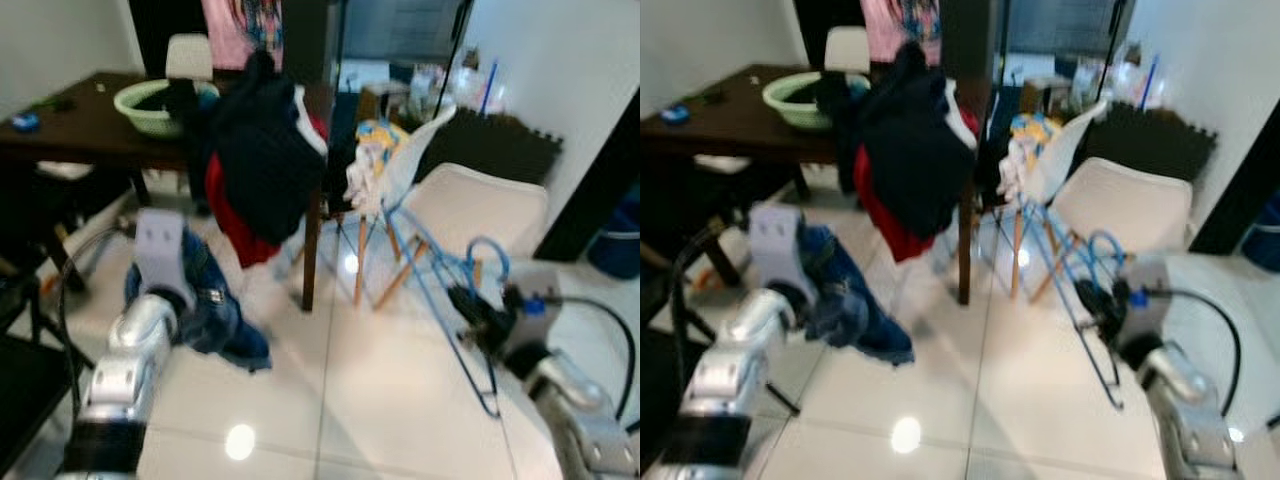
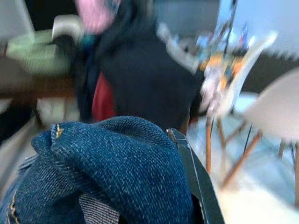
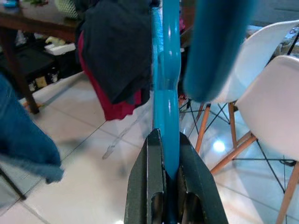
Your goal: Hang hanger
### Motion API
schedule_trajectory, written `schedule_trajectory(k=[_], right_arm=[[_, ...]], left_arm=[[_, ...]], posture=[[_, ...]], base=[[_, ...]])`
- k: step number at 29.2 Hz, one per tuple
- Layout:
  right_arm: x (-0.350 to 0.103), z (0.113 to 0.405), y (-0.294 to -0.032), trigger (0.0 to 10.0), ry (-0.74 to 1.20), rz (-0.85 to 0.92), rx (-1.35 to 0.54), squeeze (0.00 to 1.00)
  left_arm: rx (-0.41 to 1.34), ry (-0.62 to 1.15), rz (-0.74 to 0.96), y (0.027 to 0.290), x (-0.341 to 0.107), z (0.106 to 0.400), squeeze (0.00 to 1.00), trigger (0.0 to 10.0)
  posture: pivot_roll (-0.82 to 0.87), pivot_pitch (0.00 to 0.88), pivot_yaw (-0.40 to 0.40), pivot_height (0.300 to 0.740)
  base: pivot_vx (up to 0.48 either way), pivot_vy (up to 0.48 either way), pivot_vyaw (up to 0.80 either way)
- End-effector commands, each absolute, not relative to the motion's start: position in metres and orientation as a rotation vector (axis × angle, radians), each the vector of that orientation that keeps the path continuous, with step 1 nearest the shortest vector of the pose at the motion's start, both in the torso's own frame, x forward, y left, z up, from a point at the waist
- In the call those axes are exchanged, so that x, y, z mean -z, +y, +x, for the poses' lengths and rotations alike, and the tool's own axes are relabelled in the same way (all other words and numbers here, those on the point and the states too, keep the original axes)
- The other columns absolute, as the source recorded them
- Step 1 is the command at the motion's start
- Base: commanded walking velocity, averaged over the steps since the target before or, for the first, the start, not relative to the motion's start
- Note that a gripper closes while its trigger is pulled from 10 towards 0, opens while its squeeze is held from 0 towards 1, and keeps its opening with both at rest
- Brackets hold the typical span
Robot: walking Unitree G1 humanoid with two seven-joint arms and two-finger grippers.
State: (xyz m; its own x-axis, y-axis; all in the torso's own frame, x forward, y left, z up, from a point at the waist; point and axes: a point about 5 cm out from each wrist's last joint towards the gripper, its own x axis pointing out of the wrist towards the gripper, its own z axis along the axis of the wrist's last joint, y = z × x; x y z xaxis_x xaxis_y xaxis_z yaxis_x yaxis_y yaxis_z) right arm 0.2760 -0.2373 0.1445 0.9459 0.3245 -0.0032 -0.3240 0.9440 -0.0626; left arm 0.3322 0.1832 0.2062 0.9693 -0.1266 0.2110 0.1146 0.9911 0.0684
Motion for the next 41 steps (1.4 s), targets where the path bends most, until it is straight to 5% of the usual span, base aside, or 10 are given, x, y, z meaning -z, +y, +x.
schedule_trajectory(k=[1, 27, 41], right_arm=[[-0.146, 0.274, -0.24, 10.0, -0.001, -0.05, -0.324, 0.0], [-0.156, 0.277, -0.234, 10.0, 0.002, -0.039, -0.345, 0.0], [-0.157, 0.275, -0.235, 10.0, 0.002, -0.057, -0.339, 0.0]], left_arm=[[0.129, -0.292, 0.071, 0.182, -0.228, 0.331, 0.0, 10.0], [0.197, -0.476, 0.032, 0.163, -0.301, 0.335, 0.0, 10.0], [0.166, -0.63, 0.099, 0.175, -0.359, 0.333, 0.0, 10.0]], posture=[[0.2, 0.0, 0.011, 0.74], [0.2, 0.0, 0.012, 0.74], [0.2, 0.0, 0.007, 0.74]], base=[[0.48, 0.0, 0.0], [0.48, 0.0, -0.12], [0.48, 0.0, -0.11]])
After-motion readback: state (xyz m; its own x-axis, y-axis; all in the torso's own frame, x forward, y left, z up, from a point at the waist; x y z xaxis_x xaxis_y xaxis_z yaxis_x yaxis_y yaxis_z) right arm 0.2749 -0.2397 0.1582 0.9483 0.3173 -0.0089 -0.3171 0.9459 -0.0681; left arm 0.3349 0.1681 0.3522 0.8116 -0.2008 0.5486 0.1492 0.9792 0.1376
